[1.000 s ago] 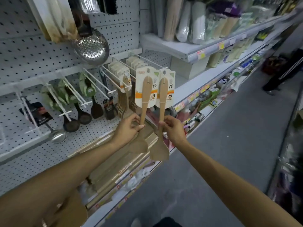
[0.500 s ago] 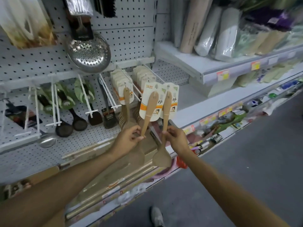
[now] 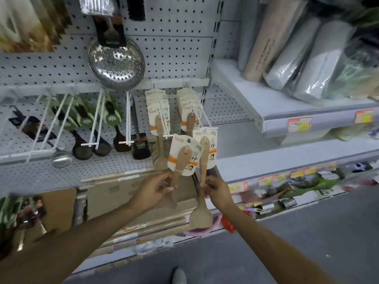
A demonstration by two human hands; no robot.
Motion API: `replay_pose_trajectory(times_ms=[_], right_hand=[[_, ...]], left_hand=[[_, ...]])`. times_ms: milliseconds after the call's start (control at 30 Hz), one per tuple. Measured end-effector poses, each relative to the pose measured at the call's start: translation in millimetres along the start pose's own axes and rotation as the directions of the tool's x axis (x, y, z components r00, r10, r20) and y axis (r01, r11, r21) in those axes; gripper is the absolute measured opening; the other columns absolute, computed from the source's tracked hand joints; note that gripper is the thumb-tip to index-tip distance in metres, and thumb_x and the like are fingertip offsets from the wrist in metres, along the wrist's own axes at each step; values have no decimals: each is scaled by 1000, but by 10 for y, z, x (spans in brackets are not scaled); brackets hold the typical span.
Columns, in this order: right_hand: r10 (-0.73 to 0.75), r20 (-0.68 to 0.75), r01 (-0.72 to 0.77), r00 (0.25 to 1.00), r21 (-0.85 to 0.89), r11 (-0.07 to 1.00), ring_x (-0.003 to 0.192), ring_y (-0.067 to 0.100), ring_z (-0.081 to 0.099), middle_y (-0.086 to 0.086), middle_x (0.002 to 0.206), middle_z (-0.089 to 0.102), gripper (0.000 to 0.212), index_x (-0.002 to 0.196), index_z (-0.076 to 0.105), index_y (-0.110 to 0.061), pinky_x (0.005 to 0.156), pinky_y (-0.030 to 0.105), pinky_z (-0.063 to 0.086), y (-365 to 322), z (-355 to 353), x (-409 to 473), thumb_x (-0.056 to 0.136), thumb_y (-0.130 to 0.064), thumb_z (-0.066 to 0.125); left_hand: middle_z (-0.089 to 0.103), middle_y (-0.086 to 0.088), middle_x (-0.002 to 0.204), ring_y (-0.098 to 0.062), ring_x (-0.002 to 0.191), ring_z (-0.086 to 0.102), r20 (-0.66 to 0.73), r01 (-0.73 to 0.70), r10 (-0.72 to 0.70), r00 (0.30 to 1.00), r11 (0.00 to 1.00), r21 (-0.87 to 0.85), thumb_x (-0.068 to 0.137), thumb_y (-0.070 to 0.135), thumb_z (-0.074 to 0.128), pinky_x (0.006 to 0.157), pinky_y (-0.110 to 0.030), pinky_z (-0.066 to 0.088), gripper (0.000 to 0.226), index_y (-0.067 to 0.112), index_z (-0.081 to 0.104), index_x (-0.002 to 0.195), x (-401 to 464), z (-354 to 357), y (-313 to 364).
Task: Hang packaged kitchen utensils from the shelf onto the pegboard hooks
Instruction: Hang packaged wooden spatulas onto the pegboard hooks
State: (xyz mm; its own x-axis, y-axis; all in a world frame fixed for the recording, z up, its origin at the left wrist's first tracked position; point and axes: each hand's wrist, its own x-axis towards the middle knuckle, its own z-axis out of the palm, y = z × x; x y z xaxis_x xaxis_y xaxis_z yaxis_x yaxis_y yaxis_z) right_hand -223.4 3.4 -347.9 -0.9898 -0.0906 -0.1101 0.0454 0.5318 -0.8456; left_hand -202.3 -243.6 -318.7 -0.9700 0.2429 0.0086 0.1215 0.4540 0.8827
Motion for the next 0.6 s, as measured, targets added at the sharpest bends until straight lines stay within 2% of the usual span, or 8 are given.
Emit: replay_pose_trajectory(times_ms=[100, 200, 267, 333, 400, 467, 533, 600], right_hand=[[20, 27, -20, 999, -11, 1000, 64, 8, 62, -17, 69, 69, 37, 68, 65, -43, 65, 31, 50, 39, -5, 97, 90, -14, 62], [16, 48, -16, 999, -14, 1000, 65, 9, 62, -17, 68, 67, 31, 69, 65, -38, 62, 29, 48, 55, 5, 172, 90, -16, 64], [14, 65, -16, 998, 27, 999, 68, 1, 63, -17, 71, 68, 27, 75, 68, -33, 62, 19, 46, 28, 3, 219, 91, -12, 63], [17, 80, -22, 997, 70, 997, 65, -8, 61, -11, 76, 69, 14, 87, 71, -18, 60, 10, 43, -14, -1, 279, 92, -8, 63], [6, 77, -15, 997, 109, 994, 65, -7, 60, 1, 80, 71, 8, 95, 71, -7, 65, 14, 46, -64, -11, 350, 92, -7, 63], [2, 63, -11, 998, 142, 990, 64, -3, 60, 8, 85, 73, 10, 96, 70, -4, 67, 19, 48, -115, -4, 435, 93, -8, 62], [24, 48, -32, 999, 184, 982, 62, -3, 60, 3, 79, 71, 10, 90, 70, -7, 63, 17, 48, -170, 13, 534, 93, -6, 60], [41, 30, -47, 999, 231, 972, 63, 0, 60, 0, 77, 71, 12, 85, 71, -7, 64, 22, 49, -228, 40, 645, 92, -5, 61]], left_hand=[[74, 8, 99, -4, 95, 70, -41, 29, -30, 999, 999, -20, 86, -3, 71, 88, -24, 56, 28, 16, 69, 107, -43, 29, 8], [73, 10, 96, -6, 94, 70, -63, 40, -42, 997, 999, -29, 87, -2, 70, 88, -24, 56, 27, 19, 70, 104, -77, 53, 2], [74, 11, 95, -6, 94, 70, -73, 56, -58, 996, 998, -27, 88, 0, 70, 88, -26, 56, 23, 18, 70, 103, -94, 70, -6], [74, 11, 93, -7, 93, 71, -85, 80, -82, 993, 997, -23, 88, 2, 70, 90, -29, 56, 20, 18, 69, 100, -114, 93, -15], [75, 12, 92, -7, 92, 71, -94, 89, -90, 992, 996, -16, 88, 1, 71, 90, -32, 57, 20, 19, 69, 98, -137, 110, -29], [74, 13, 93, -8, 93, 72, -103, 88, -88, 991, 996, -5, 87, 2, 72, 89, -34, 58, 22, 21, 68, 98, -157, 113, -52], [75, 10, 94, -10, 94, 72, -119, 109, -111, 987, 994, -18, 87, 3, 72, 90, -36, 58, 22, 20, 67, 100, -173, 96, -93], [76, 5, 94, -12, 95, 72, -143, 141, -144, 979, 990, -33, 88, 4, 72, 92, -39, 57, 20, 18, 67, 101, -192, 75, -133]])
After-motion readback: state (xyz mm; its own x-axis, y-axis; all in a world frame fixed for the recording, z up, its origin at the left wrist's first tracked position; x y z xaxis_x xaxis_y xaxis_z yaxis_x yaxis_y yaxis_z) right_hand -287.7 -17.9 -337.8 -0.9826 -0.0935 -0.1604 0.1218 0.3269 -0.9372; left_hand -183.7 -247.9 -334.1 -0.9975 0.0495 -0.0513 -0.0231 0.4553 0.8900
